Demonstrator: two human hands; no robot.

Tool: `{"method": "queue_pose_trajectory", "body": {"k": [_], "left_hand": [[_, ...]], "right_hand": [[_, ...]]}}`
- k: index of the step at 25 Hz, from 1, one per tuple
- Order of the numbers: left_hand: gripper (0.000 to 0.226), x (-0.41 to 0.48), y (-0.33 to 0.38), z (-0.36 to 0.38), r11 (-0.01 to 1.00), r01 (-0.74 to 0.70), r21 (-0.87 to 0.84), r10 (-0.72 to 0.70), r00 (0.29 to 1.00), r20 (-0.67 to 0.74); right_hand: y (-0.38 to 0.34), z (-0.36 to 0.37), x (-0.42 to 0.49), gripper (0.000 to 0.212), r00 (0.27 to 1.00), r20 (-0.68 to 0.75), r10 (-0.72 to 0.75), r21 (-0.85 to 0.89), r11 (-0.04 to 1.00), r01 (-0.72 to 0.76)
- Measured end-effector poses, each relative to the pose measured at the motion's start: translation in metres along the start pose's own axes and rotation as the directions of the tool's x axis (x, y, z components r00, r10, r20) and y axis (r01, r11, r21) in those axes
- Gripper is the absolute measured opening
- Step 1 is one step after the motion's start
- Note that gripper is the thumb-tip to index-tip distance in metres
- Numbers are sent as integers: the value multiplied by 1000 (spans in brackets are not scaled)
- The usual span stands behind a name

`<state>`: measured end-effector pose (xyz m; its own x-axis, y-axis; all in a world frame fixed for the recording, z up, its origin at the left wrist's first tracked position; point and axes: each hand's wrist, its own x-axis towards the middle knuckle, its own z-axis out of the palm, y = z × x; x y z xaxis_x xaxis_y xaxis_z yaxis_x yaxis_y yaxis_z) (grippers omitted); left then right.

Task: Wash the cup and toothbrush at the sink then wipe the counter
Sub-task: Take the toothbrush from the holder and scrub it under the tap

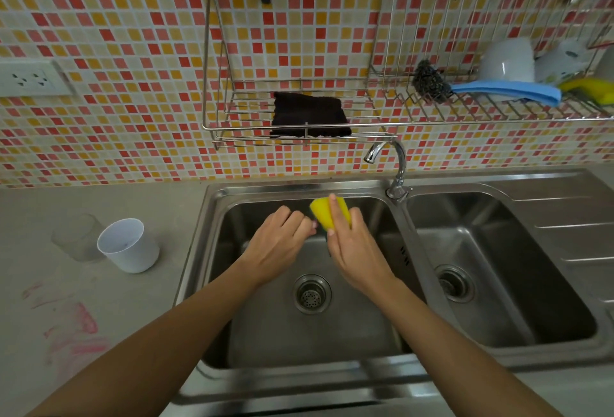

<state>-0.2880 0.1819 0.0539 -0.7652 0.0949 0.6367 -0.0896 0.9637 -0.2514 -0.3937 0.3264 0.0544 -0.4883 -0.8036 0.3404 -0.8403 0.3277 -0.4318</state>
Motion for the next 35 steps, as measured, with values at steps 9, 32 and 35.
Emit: {"method": "queue_pose_trajectory", "body": {"k": [9,32,35], "left_hand": [[10,14,14,46,1000,20,6,-21,982,186],[35,17,1,71,992,115,55,-126,942,310],[39,16,-1,75,985,165,45,-169,909,381]], "right_hand": [[82,8,14,84,961,87,261,119,955,-270],[181,45,48,94,861,157,484,-316,850,-421],[166,48,30,82,872,29,488,-209,856,-472]]}}
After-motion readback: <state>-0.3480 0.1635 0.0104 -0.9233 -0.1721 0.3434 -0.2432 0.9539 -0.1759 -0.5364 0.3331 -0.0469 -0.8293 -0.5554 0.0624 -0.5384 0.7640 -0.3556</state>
